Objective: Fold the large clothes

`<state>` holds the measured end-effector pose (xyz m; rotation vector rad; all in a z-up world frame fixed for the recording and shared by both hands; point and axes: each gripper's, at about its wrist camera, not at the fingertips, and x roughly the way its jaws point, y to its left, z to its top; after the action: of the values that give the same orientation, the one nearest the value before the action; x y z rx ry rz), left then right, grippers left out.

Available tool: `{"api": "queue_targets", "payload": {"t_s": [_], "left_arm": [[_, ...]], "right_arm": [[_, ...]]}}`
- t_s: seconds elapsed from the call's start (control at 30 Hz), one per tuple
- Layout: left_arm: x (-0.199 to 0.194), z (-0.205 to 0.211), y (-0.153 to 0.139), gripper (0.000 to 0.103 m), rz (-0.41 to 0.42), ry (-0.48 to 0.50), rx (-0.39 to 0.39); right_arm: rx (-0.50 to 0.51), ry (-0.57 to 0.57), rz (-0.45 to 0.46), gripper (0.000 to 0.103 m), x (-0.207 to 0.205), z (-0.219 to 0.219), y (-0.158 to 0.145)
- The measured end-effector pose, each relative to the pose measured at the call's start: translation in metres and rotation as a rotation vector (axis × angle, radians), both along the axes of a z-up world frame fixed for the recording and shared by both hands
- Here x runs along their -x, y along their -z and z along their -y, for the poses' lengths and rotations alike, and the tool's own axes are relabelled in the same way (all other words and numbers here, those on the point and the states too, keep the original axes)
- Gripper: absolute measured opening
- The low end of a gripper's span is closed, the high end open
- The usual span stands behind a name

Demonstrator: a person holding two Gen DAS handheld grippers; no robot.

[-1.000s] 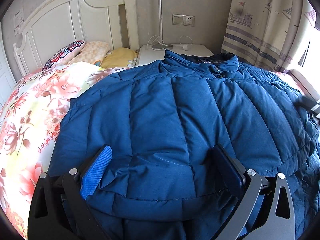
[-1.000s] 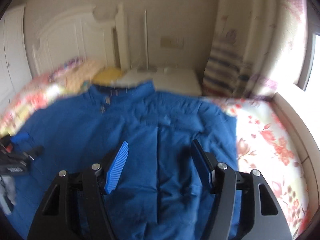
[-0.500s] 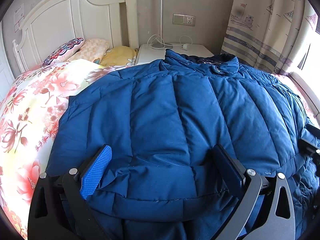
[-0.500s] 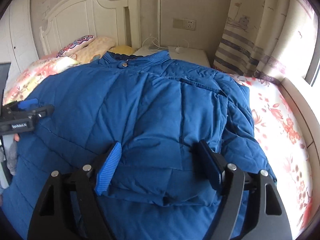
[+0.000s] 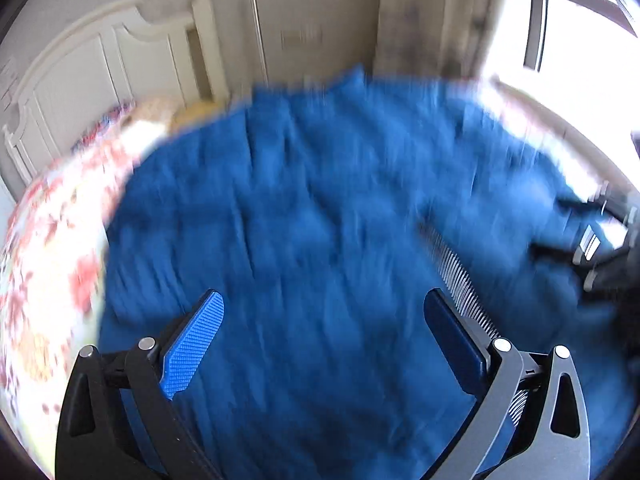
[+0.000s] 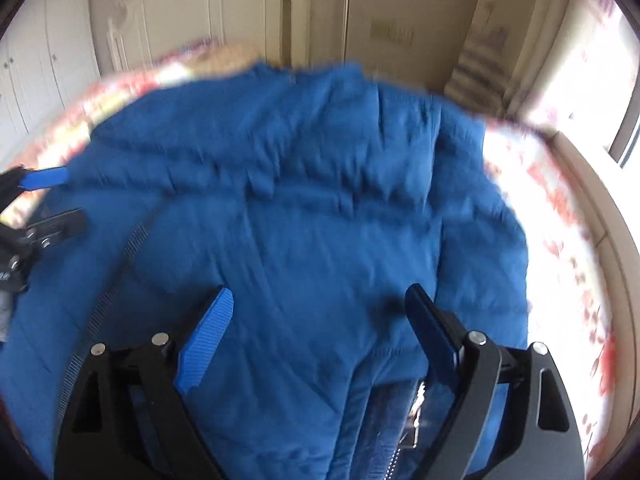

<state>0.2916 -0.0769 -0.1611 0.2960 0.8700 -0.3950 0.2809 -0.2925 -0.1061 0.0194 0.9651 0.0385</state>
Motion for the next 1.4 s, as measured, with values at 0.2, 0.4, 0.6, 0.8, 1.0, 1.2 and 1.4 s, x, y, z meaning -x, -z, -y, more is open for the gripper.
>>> {"api": "queue_targets", "payload": {"t_s": [0.2,0.4,0.6,0.8,1.0,1.2,1.4], "left_arm": [[0.005,-0.025,-0.010,0.098,-0.013,-0.108,0.023],[0.060,-0.056,-0.014,0.098,0.012,-0.092,0.004],[0.061,-0.085,-0.001,0.099,-0.040,-0.204,0.029],[0.118,-0.066,-0.023,0.099,0.061,-0.095,0.103],[0.129,-0.050,0.005,0.099,0.071,-0.052,0.007],[0.138,-0.072,-0.004,0.099,0.084,-0.088,0.005],[0.139,-0.095,0.012,0.099,0.062,-0.094,0.061]], "right_arm": [[-0.009,0.012,0.021,0.089,0.025,-0.005,-0.012],[0.014,-0.146,-0.003,0.096,0.079,-0.032,-0.008],[0.070,-0.090,-0.005,0.099,0.084,-0.043,-0.010],[0.014,-0.260,0.049,0.099,0.115,-0.088,-0.024],[0.042,-0.276,-0.003,0.100,0.116,-0.099,-0.004],[0.046,-0.188,0.048,0.100,0.129,-0.073,-0.024],[0.047,-0.128,0.050,0.101,0.143,-0.046,0.000]]}}
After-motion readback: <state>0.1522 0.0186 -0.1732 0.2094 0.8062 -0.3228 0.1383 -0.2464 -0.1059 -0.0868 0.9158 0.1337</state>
